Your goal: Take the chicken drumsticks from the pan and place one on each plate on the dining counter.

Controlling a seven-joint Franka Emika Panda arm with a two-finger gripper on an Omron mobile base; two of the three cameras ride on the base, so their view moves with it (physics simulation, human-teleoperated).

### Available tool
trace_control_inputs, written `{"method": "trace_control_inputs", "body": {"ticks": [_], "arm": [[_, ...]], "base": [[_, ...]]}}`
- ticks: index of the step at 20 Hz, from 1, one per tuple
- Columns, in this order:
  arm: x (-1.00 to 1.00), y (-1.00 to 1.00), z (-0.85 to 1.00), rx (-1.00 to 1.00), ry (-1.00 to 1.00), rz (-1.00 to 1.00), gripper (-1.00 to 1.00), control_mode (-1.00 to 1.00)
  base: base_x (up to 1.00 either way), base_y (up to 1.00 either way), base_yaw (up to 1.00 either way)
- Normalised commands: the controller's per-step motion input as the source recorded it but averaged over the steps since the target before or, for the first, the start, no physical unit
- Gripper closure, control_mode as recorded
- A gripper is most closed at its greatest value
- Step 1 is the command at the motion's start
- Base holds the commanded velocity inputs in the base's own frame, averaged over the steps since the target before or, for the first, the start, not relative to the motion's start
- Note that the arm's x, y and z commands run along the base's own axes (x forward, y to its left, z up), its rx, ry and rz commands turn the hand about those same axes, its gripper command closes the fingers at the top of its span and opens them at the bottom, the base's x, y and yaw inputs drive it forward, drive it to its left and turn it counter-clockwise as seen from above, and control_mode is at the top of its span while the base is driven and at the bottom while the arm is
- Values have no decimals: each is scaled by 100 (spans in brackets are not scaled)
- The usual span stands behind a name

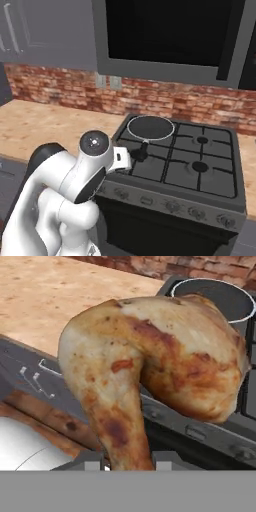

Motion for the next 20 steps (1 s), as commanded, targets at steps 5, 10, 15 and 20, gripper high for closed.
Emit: {"method": "trace_control_inputs", "body": {"ticks": [5,10,15,20], "arm": [[0,0,0,0,0,0,100,100],[0,0,0,0,0,0,100,100],[0,0,0,0,0,0,100,100],[0,0,0,0,0,0,100,100]], "base": [[-32,23,94],[-17,5,100],[-12,0,100],[-10,0,100]]}}
